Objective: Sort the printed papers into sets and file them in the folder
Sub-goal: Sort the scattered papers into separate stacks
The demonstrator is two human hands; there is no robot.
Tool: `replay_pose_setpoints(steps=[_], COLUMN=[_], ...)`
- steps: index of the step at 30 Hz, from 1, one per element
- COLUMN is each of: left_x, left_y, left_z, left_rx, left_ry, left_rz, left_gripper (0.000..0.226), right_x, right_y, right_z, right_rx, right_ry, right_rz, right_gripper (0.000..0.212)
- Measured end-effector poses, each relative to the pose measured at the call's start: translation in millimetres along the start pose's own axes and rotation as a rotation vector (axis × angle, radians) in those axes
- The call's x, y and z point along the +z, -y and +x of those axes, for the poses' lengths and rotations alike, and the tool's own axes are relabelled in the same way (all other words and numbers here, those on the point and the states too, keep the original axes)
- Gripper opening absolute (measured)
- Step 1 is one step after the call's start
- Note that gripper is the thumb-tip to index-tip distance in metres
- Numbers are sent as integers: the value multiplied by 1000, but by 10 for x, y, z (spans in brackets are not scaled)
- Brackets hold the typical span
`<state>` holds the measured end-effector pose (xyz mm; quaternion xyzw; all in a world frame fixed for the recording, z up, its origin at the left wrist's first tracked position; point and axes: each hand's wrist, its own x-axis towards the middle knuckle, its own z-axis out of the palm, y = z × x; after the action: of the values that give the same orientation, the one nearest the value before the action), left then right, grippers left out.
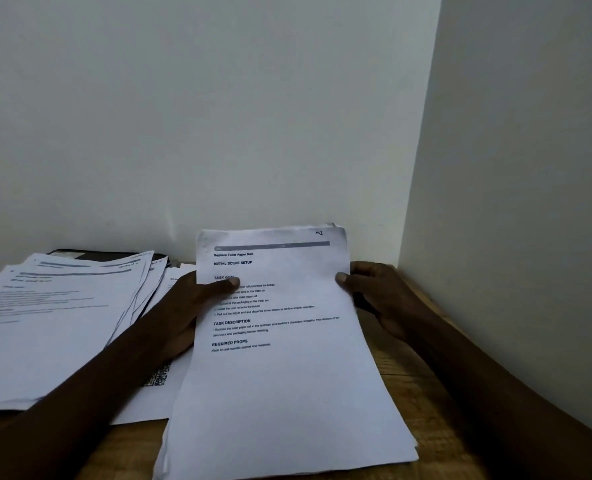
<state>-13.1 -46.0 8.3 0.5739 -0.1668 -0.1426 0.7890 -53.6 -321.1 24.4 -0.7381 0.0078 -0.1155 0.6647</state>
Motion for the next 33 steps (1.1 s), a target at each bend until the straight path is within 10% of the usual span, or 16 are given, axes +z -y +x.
replay_pose_setpoints(steps=[5, 13, 33], left_x=[-45, -140, -192], left_y=[42, 68, 87], left_z=[28, 96, 145], left_rx=[54, 94, 122], left_ry=[-11, -113, -170], left_rz=[-25, 9, 4], left_gripper=[41, 42, 43], right_x=[-51, -79, -120], right_y=[25, 31, 128], right_z=[-30, 2, -12], right_rx=[-76, -111, -134], right_ry=[-119, -166, -307], right_rz=[51, 29, 100], right_gripper=[52, 3, 12])
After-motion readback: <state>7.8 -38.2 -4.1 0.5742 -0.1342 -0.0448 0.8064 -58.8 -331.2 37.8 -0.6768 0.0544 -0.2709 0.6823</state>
